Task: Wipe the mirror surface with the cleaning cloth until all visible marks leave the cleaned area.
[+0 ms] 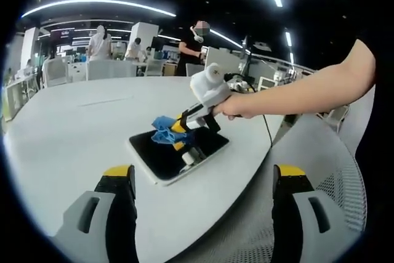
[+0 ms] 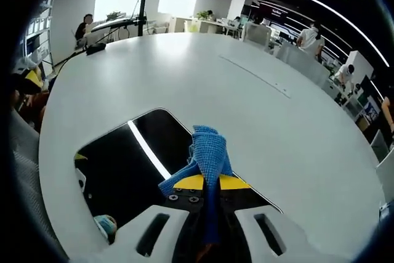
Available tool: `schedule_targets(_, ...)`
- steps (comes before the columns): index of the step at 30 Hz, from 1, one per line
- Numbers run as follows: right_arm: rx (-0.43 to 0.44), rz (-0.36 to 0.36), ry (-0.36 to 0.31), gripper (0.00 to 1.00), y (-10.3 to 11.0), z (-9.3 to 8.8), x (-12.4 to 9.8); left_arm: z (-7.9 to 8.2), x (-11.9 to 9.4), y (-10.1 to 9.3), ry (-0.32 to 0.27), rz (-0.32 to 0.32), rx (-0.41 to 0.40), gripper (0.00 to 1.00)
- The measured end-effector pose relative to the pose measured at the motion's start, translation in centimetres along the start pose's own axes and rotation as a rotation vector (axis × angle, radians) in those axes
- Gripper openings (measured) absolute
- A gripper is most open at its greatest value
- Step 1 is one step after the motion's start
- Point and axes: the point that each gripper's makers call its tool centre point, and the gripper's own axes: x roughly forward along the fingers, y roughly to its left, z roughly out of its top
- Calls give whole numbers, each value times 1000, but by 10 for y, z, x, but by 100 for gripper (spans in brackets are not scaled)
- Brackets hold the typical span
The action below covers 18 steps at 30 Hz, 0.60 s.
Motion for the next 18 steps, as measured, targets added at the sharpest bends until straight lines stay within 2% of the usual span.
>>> schedule_targets(11, 2, 10, -9, 1, -1, -1, 1, 1, 0, -2, -8, -6, 6, 91)
schedule_targets(18, -33, 18, 0, 0, -1, -1, 0, 2, 1, -3, -7, -7, 0, 90)
